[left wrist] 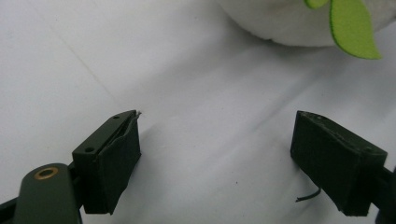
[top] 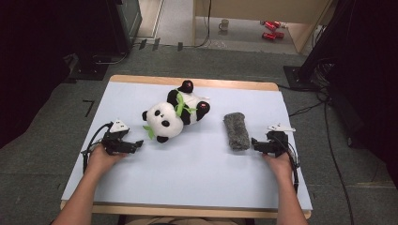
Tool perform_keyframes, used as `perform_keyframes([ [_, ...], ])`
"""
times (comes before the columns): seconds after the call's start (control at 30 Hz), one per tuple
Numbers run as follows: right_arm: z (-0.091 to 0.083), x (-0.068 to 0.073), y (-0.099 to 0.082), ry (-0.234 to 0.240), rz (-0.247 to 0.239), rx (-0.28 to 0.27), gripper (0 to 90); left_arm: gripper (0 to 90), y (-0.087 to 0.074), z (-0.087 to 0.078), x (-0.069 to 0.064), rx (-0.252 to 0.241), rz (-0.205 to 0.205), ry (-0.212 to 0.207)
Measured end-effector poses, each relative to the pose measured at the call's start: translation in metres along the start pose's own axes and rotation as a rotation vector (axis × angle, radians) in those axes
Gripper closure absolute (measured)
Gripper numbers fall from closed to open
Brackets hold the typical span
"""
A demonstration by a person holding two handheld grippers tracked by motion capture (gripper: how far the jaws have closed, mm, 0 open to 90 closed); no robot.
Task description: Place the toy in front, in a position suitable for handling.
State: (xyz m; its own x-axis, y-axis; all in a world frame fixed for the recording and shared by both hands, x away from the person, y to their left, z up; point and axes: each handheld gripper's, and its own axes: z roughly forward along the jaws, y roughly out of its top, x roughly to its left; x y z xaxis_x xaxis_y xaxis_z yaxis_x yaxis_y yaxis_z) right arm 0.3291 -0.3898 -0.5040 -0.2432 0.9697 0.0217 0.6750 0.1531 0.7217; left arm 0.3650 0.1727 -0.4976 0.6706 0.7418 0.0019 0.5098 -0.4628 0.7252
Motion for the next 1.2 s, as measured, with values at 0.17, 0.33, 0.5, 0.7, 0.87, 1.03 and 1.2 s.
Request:
perform_keyframes([
  [0.17,0.0,0.0,0.0,0.001,0.001,0.001,9.8,15.3,0.0,0.0,0.0,0.0,-0.001,0.0],
  [0.33,0.0,0.0,0.0,0.0,0.0,0.0,9.8,15.4,0.0,0.0,0.0,0.001,-0.002,0.001],
  [0.5,0.0,0.001,0.0,-0.006,0.003,0.0,10.0,16.4,0.003,0.0,-0.001,0.013,-0.018,0.008],
  [0.7,-0.002,0.003,0.0,-0.021,0.024,0.002,11.9,24.6,0.011,-0.007,0.0,0.005,-0.05,-0.046],
  [0.87,-0.004,0.001,0.002,-0.016,0.026,0.022,16.0,24.6,0.022,-0.016,-0.001,-0.027,-0.054,-0.06],
  [1.03,-0.006,-0.001,0.005,-0.012,0.036,0.044,19.8,24.7,0.033,-0.023,-0.001,-0.045,-0.057,-0.068],
  [1.2,-0.009,-0.001,0.01,-0.01,0.062,0.061,22.1,24.7,0.041,-0.026,-0.003,-0.052,-0.046,-0.084],
])
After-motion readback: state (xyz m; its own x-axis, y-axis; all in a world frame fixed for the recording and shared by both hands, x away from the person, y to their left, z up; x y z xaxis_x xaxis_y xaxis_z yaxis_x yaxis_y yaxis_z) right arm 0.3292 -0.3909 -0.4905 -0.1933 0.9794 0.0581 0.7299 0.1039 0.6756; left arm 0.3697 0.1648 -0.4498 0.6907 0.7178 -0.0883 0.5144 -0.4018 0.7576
